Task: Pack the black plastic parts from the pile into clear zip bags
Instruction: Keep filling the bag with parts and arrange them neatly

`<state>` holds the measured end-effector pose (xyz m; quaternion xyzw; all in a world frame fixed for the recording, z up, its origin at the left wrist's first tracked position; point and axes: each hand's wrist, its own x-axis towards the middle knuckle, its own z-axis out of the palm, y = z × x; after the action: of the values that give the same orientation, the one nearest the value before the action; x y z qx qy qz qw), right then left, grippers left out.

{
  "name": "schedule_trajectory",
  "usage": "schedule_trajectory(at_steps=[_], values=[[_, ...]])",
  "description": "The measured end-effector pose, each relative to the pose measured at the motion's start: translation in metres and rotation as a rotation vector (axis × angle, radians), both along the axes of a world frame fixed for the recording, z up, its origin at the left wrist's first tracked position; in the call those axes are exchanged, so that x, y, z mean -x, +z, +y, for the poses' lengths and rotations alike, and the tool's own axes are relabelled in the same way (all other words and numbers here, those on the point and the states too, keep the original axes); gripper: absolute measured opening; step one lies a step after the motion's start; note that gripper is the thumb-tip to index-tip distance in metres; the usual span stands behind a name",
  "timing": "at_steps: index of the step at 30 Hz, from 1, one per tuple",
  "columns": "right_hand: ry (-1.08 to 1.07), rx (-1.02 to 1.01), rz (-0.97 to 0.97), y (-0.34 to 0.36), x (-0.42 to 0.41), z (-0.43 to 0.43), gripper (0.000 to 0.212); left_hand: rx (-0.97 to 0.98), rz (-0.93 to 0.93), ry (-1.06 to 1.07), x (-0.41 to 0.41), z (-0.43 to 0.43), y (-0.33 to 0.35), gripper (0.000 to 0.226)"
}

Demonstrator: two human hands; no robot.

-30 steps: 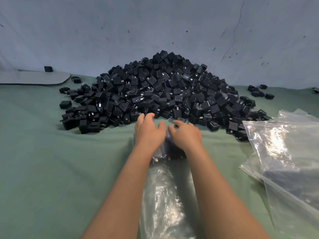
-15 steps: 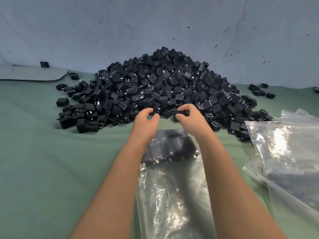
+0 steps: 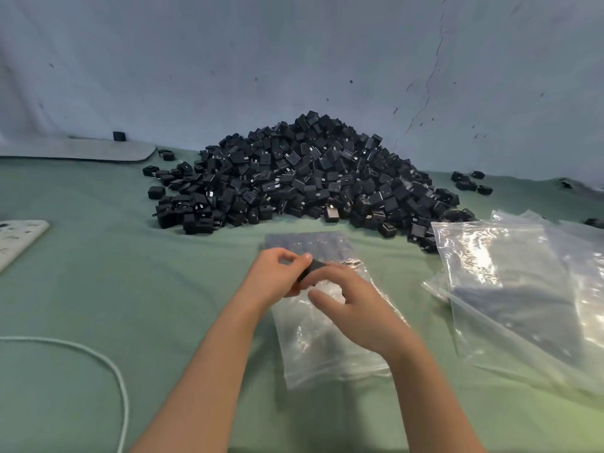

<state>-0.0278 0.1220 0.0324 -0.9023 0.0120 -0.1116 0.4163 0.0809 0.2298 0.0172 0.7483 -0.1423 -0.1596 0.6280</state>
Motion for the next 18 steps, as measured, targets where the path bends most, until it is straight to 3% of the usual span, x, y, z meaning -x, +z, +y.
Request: schedule_trajectory(at_steps=[5, 10, 13, 15, 18], values=[[-0.071, 0.111, -0.027, -0.008, 0.033, 0.003, 0.031, -0.096, -0.106, 0.027, 0.034, 0.002, -0.005, 0.034], [-0.277, -0.228, -0.113, -0.013, 0.07, -0.011, 0.031, -0.497, -0.543, -0.382, 0.074, 0.012, -0.039, 0.059], [-0.246, -0.317, -0.109, -0.014, 0.081, -0.008, 0.027, -0.713, -0.692, -0.437, 0.079, 0.01, -0.051, 0.049], [-0.205, -0.308, -0.089, -0.014, 0.086, -0.005, 0.024, -0.648, -0.692, -0.404, 0.078, 0.009, -0.05, 0.037], [-0.187, -0.228, -0.054, -0.013, 0.089, -0.002, 0.023, -0.428, -0.52, -0.302, 0.077, 0.008, -0.044, 0.033]])
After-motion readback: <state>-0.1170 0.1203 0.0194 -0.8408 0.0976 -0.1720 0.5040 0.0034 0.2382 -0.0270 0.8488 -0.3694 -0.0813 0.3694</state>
